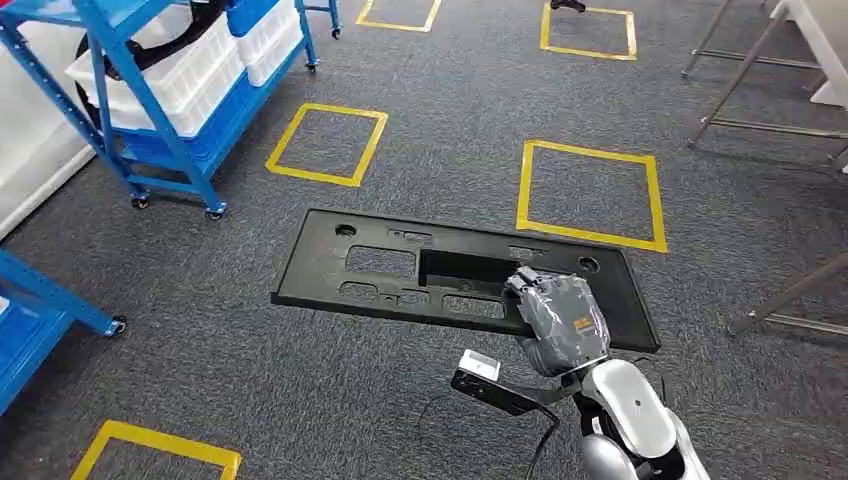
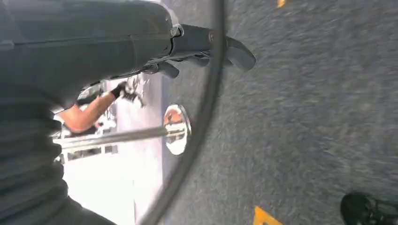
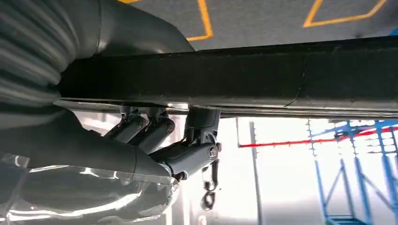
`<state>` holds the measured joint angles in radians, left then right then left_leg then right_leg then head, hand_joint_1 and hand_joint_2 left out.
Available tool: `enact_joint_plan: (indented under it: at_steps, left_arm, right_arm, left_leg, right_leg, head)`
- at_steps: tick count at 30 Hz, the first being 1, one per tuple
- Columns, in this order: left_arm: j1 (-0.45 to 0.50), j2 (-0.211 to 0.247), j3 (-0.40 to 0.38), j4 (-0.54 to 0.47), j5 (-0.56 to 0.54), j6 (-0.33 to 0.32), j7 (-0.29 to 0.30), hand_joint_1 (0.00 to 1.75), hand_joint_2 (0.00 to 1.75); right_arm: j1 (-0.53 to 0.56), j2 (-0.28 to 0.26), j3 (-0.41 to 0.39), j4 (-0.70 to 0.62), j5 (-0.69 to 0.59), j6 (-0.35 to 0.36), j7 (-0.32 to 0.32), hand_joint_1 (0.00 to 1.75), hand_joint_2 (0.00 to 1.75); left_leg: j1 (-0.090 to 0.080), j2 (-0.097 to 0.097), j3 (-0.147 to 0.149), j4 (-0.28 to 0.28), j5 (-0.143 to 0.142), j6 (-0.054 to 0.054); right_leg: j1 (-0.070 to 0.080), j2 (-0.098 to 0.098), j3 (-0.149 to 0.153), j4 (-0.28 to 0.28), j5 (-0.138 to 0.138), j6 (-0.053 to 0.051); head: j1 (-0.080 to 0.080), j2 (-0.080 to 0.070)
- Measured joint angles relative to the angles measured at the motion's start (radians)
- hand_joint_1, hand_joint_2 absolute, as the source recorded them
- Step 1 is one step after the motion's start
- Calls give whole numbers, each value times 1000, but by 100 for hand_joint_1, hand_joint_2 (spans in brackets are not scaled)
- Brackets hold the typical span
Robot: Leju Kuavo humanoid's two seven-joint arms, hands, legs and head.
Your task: Take the parts from the cabinet and place them on the table.
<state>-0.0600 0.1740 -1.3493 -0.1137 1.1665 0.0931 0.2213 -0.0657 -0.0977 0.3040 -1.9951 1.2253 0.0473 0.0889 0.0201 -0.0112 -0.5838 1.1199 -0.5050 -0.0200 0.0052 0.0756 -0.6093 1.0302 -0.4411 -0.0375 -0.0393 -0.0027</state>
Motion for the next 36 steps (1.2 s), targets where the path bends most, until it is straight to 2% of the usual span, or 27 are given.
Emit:
enact_joint_plan:
  at_steps: [1,2,5,6,7,8,10,11,12,13,15,16,17,18,20,21,23,24,26,27,28,29,30,31,32,34,36]
  left_arm:
    - [-2,0,0,0,-5,1,1,0,175]
    - [-3,0,0,0,-7,1,1,0,175]
    - [-5,0,0,0,-4,2,1,0,175]
    - [-9,-2,0,0,-3,2,1,0,175]
    - [-13,-3,0,0,0,2,0,0,175]
    - [-12,-3,0,0,4,2,0,0,175]
    - [-7,-4,0,0,7,2,-2,0,175]
    - [-6,-5,0,0,8,2,-2,0,175]
    - [-6,-5,0,0,9,2,-2,0,175]
    - [-7,-5,0,0,12,2,-2,0,175]
    - [-9,-5,0,0,17,2,-3,0,175]
    - [-9,-5,0,0,19,2,-5,0,175]
    - [-8,-5,0,0,21,2,-6,0,175]
    - [-8,-4,0,0,21,1,-8,0,175]
    - [-14,-4,0,0,22,1,-10,0,175]
    - [-17,-4,0,0,22,0,-10,0,175]
    - [-15,-2,0,0,26,-2,-10,0,175]
    - [-12,1,0,0,27,-2,-11,0,175]
    - [-6,7,0,0,27,-6,-10,0,175]
    - [-3,8,0,0,27,-7,-9,0,175]
    - [-3,10,0,0,28,-11,-9,0,175]
    - [-2,13,0,0,32,-11,-8,0,175]
    - [-2,17,0,0,39,-12,-8,0,175]
    - [-1,24,1,0,40,-13,-9,0,175]
    - [-2,29,1,0,46,-16,-8,0,175]
    - [-2,37,1,0,49,-25,-2,0,175]
    - [-7,44,2,0,52,-35,1,0,175]
  right_arm:
    - [1,0,-5,0,1,0,-3,175,175]
    - [1,0,-9,0,2,-1,-3,175,175]
    - [12,-2,-24,0,2,-2,-3,175,175]
    - [15,-4,-32,0,2,-1,-5,175,175]
    - [18,-7,-39,0,0,-1,-6,175,175]
    - [16,-8,-44,-1,-2,-1,-8,175,175]
    - [17,-8,-51,0,-6,1,-15,175,175]
    - [18,-8,-52,1,-7,3,-18,175,175]
    - [18,-8,-52,3,-6,5,-19,175,175]
    - [19,-8,-52,3,-5,6,-20,175,175]
    - [19,-8,-52,3,4,6,-21,175,175]
    - [18,-8,-52,3,11,6,-20,175,175]
    - [17,-7,-52,5,16,7,-19,175,175]
    - [17,-4,-52,5,22,6,-17,175,175]
    - [19,-1,-49,8,35,7,-13,175,175]
    - [19,0,-44,10,41,7,-13,175,175]
    - [14,8,-33,15,51,6,-5,175,175]
    - [11,16,-25,20,53,6,-3,175,175]
    - [12,22,-13,28,55,6,-2,175,175]
    - [13,23,-8,33,57,6,-2,175,175]
    - [13,26,-2,39,60,7,-2,175,175]
    - [11,31,3,44,64,8,2,175,175]
    - [3,40,12,52,68,9,7,175,175]
    - [-8,48,20,61,69,11,8,175,175]
    - [-19,56,30,71,71,12,9,175,175]
    - [-38,70,45,88,74,15,13,175,175]
    - [-51,79,55,108,76,19,16,175,175]
  left_leg:
    - [1,-49,30,-72,12,6]
    - [2,-70,38,-97,5,8]
    - [-8,-41,40,-94,11,18]
    - [2,-29,41,-108,21,29]
    - [0,-16,44,-114,27,34]
    - [-2,-6,43,-116,29,39]
    - [-6,22,40,-116,28,43]
    - [-6,35,39,-115,28,43]
    - [-6,47,39,-115,27,43]
    - [-6,60,39,-115,26,41]
    - [-6,81,44,-114,21,35]
    - [-6,90,48,-113,17,29]
    - [-16,97,47,-109,12,21]
    - [-14,103,48,-111,10,17]
    - [-14,124,56,-114,9,7]
    - [-12,133,61,-114,4,-1]
    - [-6,55,40,-59,-37,-7]
    - [-5,34,5,15,-77,-7]
    - [-5,20,-70,163,-133,-9]
    - [-5,19,-90,196,-130,-10]
    - [-5,18,-88,178,-105,-8]
    - [-5,17,-68,123,-64,-6]
    - [-3,6,-31,33,-10,-4]
    - [0,-24,5,-52,31,-3]
    - [0,-70,15,-78,14,0]
    - [-4,-55,21,-87,18,3]
    - [-4,-36,22,-92,25,17]
  right_leg:
    - [-3,11,-3,4,-1,3]
    - [3,23,-10,12,-1,10]
    - [-10,57,-19,4,13,33]
    - [-6,57,-24,6,12,39]
    - [-6,7,-30,23,-4,40]
    - [-4,-32,-53,70,-41,43]
    - [-10,-59,-125,225,-118,50]
    - [-14,-63,-151,279,-134,53]
    - [-17,-66,-157,292,-128,56]
    - [-20,-69,-140,260,-101,58]
    - [-22,-95,-48,101,-23,58]
    - [-20,-130,-4,25,-4,55]
    - [-5,-162,5,1,-20,51]
    - [-8,-142,2,3,-17,41]
    - [0,-123,-1,3,-19,33]
    - [-6,-110,3,-6,-16,23]
    - [-11,-94,9,-13,-11,11]
    - [-10,-85,9,-13,-11,5]
    - [-7,-58,9,-11,-12,3]
    - [-6,-45,9,-8,-13,2]
    - [-6,-32,9,-6,-13,1]
    - [-6,-19,10,-4,-15,2]
    - [-6,-3,11,0,-16,4]
    - [-8,11,10,5,-18,7]
    - [-3,22,4,10,-19,12]
    - [-11,43,-5,12,-14,24]
    - [-11,64,-7,3,-5,38]
  head:
    - [0,0]
    - [0,0]
    - [0,0]
    - [0,0]
    - [0,0]
    - [0,0]
    - [0,0]
    - [0,0]
    - [0,0]
    - [0,0]
    - [0,0]
    - [0,0]
    - [0,0]
    - [0,0]
    - [0,0]
    - [0,0]
    - [0,0]
    - [0,0]
    - [0,0]
    - [0,0]
    - [0,0]
    - [0,0]
    - [0,0]
    - [0,0]
    - [0,0]
    - [0,0]
    - [0,0]
